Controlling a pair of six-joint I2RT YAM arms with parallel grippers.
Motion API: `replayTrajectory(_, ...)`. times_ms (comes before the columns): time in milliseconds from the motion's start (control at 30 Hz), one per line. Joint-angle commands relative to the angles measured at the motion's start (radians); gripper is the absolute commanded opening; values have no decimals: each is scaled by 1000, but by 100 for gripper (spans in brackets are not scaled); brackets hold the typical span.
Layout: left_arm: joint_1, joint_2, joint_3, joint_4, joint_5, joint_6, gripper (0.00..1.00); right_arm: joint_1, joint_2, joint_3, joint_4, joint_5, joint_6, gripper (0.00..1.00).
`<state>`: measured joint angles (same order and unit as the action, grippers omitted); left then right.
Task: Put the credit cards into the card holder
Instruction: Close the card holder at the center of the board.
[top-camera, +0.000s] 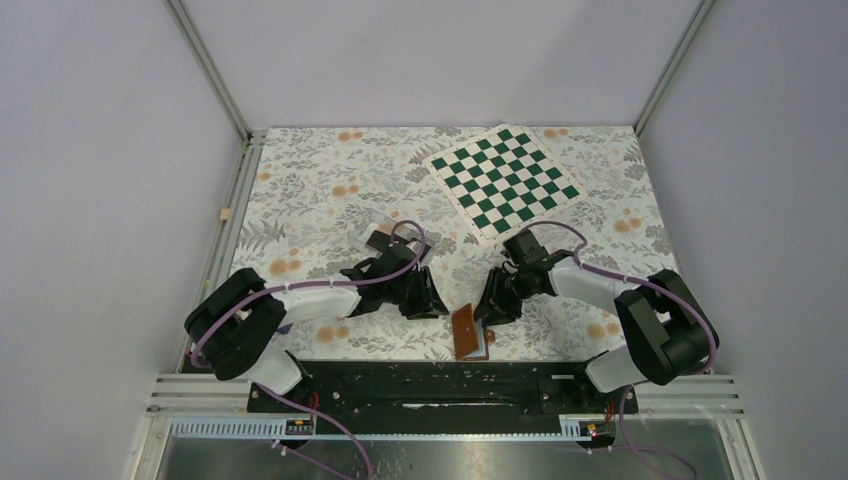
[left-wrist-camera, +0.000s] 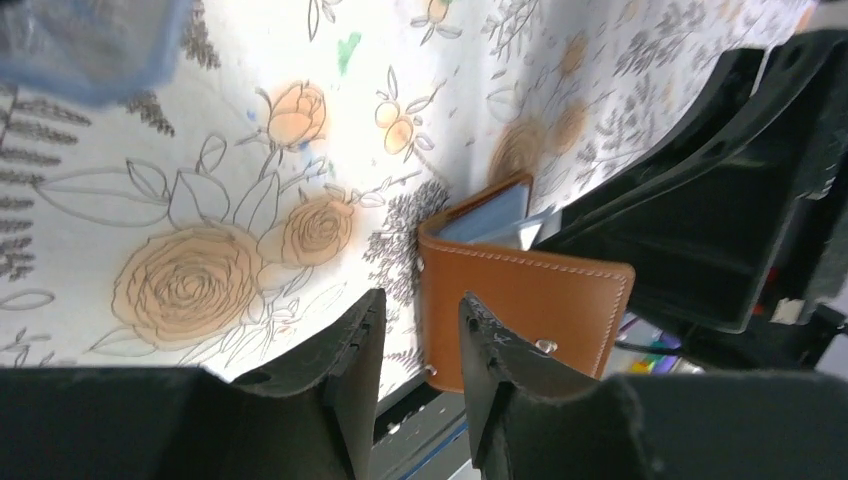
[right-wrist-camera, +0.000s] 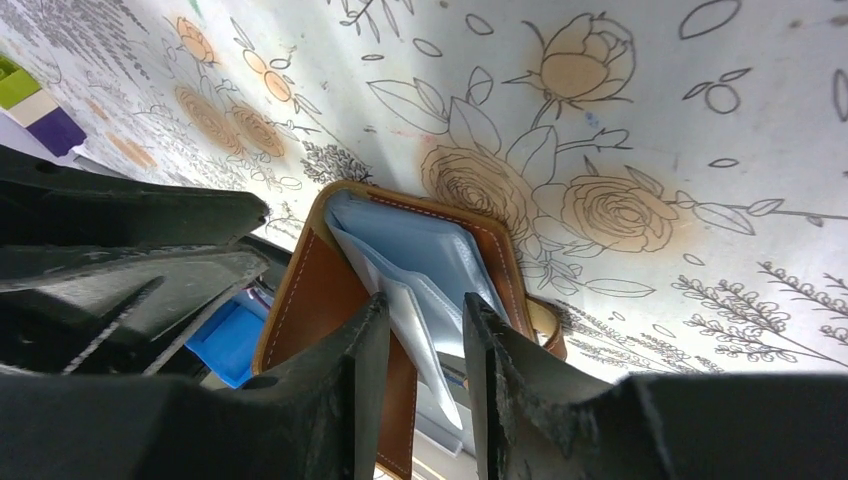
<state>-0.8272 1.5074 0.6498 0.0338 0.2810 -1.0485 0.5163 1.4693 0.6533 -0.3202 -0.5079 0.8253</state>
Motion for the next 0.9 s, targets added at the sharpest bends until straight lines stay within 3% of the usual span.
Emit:
replayTrajectory(0, -35, -47, 26, -66, 3, 75, 34, 8, -2, 3, -5, -43, -28, 40)
replayTrajectory(267, -141, 28, 68, 46, 47, -2, 32, 8, -51, -18, -68, -66, -83, 41)
replayTrajectory(567, -194, 132, 140, 45, 50, -18, 31, 8, -120, -13, -216, -3, -172, 41)
replayTrajectory(867, -209, 225, 241, -175, 5, 62, 30, 8, -134, 33, -346, 124, -256, 42)
